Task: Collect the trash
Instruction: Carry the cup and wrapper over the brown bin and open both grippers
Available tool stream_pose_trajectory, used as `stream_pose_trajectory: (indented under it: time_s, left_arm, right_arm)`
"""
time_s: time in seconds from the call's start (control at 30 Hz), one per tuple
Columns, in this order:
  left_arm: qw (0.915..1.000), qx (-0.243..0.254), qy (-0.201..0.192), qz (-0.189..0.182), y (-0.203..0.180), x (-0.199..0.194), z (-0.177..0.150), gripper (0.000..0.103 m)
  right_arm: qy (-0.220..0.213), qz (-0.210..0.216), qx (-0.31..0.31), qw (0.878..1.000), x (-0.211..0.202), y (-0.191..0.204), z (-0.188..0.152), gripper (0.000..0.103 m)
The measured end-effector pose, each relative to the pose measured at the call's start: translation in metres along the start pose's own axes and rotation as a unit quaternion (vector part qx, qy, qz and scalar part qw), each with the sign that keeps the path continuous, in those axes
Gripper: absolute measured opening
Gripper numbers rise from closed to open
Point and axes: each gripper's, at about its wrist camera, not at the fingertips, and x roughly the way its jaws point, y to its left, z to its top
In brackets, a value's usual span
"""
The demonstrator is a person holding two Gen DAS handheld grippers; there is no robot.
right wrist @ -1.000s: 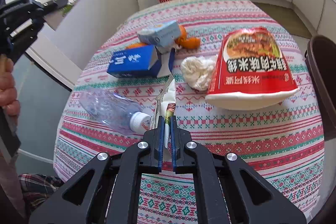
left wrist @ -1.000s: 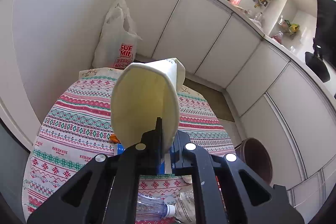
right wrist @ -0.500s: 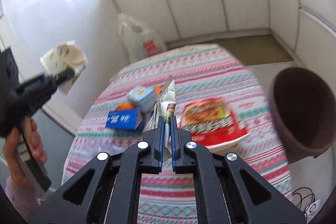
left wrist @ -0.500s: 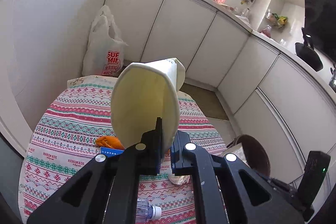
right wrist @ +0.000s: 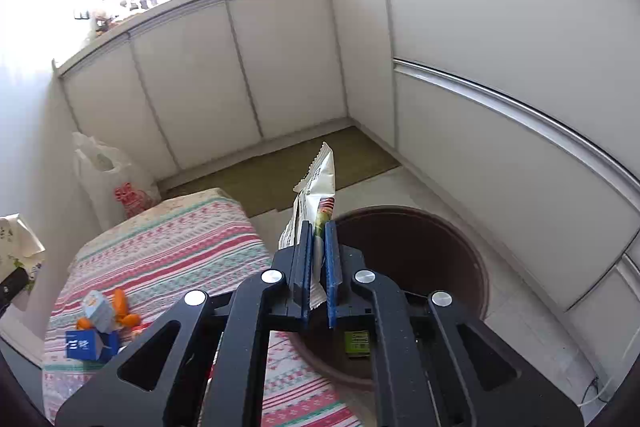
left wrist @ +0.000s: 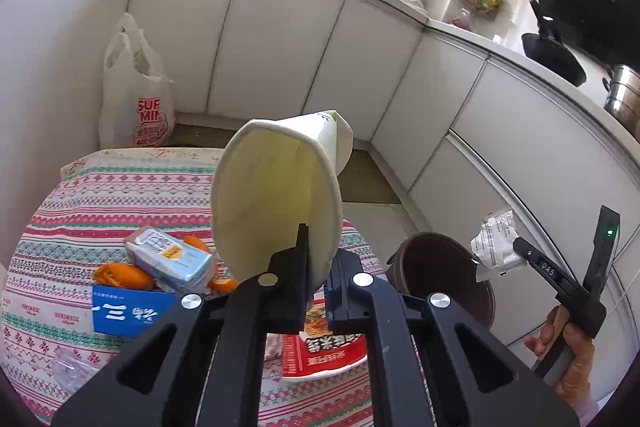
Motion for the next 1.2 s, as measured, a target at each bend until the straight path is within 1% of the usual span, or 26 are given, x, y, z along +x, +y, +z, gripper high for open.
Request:
stream_pose_trajectory:
  time_s: [0.13, 0.27, 0.4, 0.57, 0.6, 0.67, 0.7, 0.73, 0.77, 0.8, 0.97, 1.0, 1.03, 1.1, 1.17, 1.2]
  left_arm:
    - [0.9994, 0.007, 0.012, -0.031, -0.038, 0.028, 0.003, 0.006]
    - [0.9975, 0.018, 0.028, -0.063, -0.075, 0.056, 0.003, 0.006]
    - [0.9941, 0.024, 0.051, -0.092, -0.111, 0.087, 0.003, 0.006]
    - [0.9888, 0.027, 0.082, -0.121, -0.144, 0.121, -0.003, 0.006]
    - [0.9877, 0.026, 0.089, -0.126, -0.148, 0.126, -0.005, 0.006]
    - [0.9850, 0.020, 0.105, -0.135, -0.156, 0.140, -0.008, 0.006]
    - [0.9833, 0.017, 0.116, -0.139, -0.159, 0.148, -0.010, 0.006]
    - [0.9812, 0.014, 0.125, -0.146, -0.161, 0.154, -0.011, 0.006]
    - [0.9796, 0.010, 0.134, -0.149, -0.163, 0.160, -0.013, 0.006]
    - [0.9780, 0.007, 0.143, -0.152, -0.164, 0.166, -0.015, 0.006]
    - [0.9747, 0.009, 0.162, -0.154, -0.175, 0.177, -0.026, 0.006]
    - [0.9743, 0.011, 0.164, -0.154, -0.177, 0.178, -0.026, 0.006]
    - [0.9740, 0.016, 0.166, -0.154, -0.179, 0.178, -0.028, 0.006]
    - [0.9728, 0.022, 0.170, -0.156, -0.183, 0.179, -0.030, 0.007]
    - [0.9707, 0.028, 0.178, -0.159, -0.184, 0.180, -0.031, 0.008]
    - [0.9701, 0.031, 0.181, -0.158, -0.187, 0.181, -0.033, 0.010]
  right_arm:
    - [0.000, -0.043, -0.012, 0.999, 0.012, -0.013, -0.003, 0.005]
    - [0.005, -0.059, -0.018, 0.998, 0.022, -0.022, -0.005, 0.005]
    - [0.011, -0.055, -0.003, 0.998, 0.029, -0.029, -0.003, 0.006]
    - [0.028, -0.028, 0.047, 0.998, 0.038, -0.055, 0.000, 0.007]
    - [0.032, -0.021, 0.057, 0.998, 0.040, -0.059, 0.000, 0.011]
    - [0.035, -0.012, 0.076, 0.996, 0.042, -0.069, 0.000, 0.012]
    - [0.038, -0.007, 0.085, 0.996, 0.042, -0.073, -0.001, 0.016]
    - [0.040, -0.001, 0.096, 0.995, 0.044, -0.078, -0.002, 0.025]
    - [0.041, 0.000, 0.106, 0.994, 0.044, -0.082, -0.002, 0.029]
    - [0.042, -0.003, 0.112, 0.993, 0.044, -0.085, -0.002, 0.033]
    - [0.043, -0.013, 0.138, 0.989, 0.041, -0.096, -0.002, 0.033]
    - [0.043, -0.017, 0.141, 0.989, 0.040, -0.098, -0.002, 0.035]
    - [0.042, -0.021, 0.144, 0.989, 0.039, -0.099, -0.002, 0.040]
    - [0.038, -0.033, 0.151, 0.987, 0.035, -0.102, -0.003, 0.047]
    - [0.037, -0.045, 0.158, 0.986, 0.032, -0.106, -0.004, 0.051]
    - [0.037, -0.056, 0.161, 0.985, 0.031, -0.108, -0.004, 0.054]
